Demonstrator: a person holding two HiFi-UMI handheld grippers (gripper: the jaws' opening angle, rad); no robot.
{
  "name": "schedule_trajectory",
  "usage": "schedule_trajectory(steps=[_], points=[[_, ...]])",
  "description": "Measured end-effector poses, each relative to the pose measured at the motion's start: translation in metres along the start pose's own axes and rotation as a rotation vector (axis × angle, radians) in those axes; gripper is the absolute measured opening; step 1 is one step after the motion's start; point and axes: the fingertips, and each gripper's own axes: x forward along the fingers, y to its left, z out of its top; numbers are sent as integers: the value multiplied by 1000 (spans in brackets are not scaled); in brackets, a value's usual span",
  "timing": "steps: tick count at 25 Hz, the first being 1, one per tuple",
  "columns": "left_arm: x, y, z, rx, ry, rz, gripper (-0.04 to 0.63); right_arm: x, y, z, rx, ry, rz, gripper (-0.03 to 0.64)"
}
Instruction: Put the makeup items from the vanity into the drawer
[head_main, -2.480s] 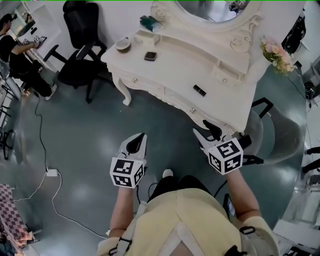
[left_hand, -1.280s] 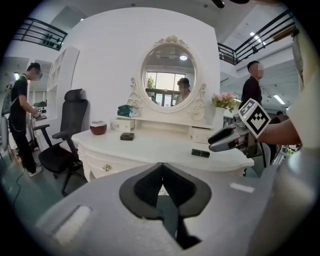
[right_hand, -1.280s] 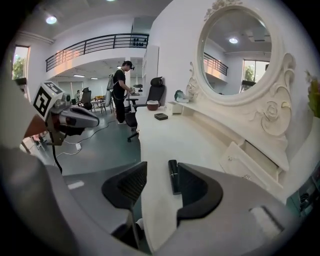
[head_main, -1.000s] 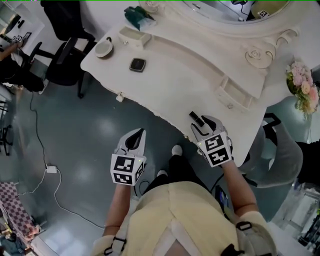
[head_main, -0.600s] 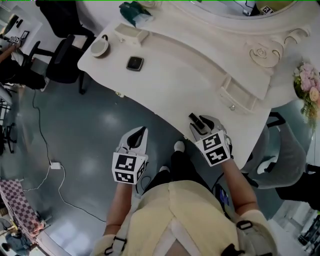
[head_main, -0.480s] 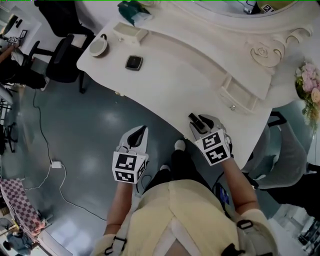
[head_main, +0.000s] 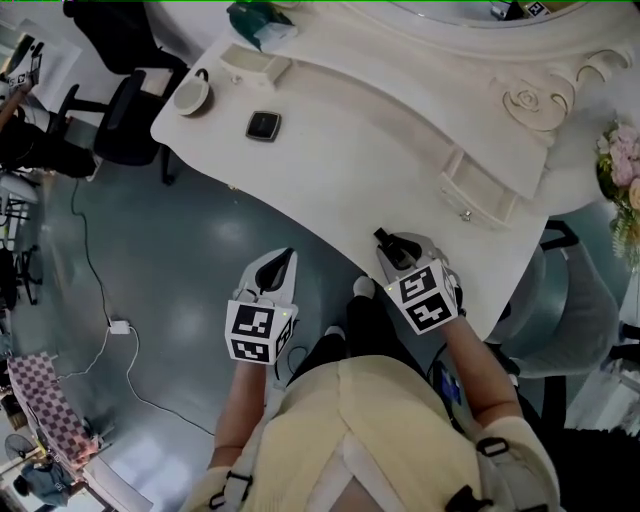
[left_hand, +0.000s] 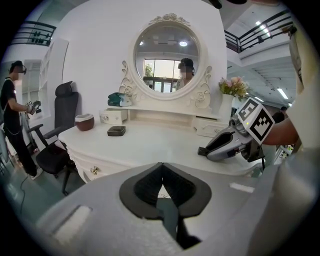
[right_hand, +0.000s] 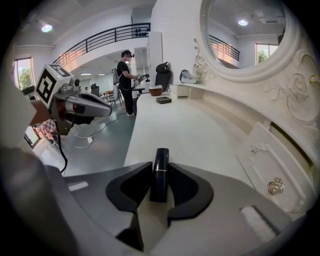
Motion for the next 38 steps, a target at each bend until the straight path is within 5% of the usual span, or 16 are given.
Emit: schedule_trajectory(steps=[16, 23, 38], points=[[29, -12, 41, 1, -84, -32, 2, -27, -13, 23, -20, -91, 35, 107], [46, -41, 72, 7, -151, -131, 2, -55, -32, 40, -32, -157, 7, 107], [104, -89, 142, 150, -174, -358, 2, -105, -101, 61, 42, -228, -194, 107]])
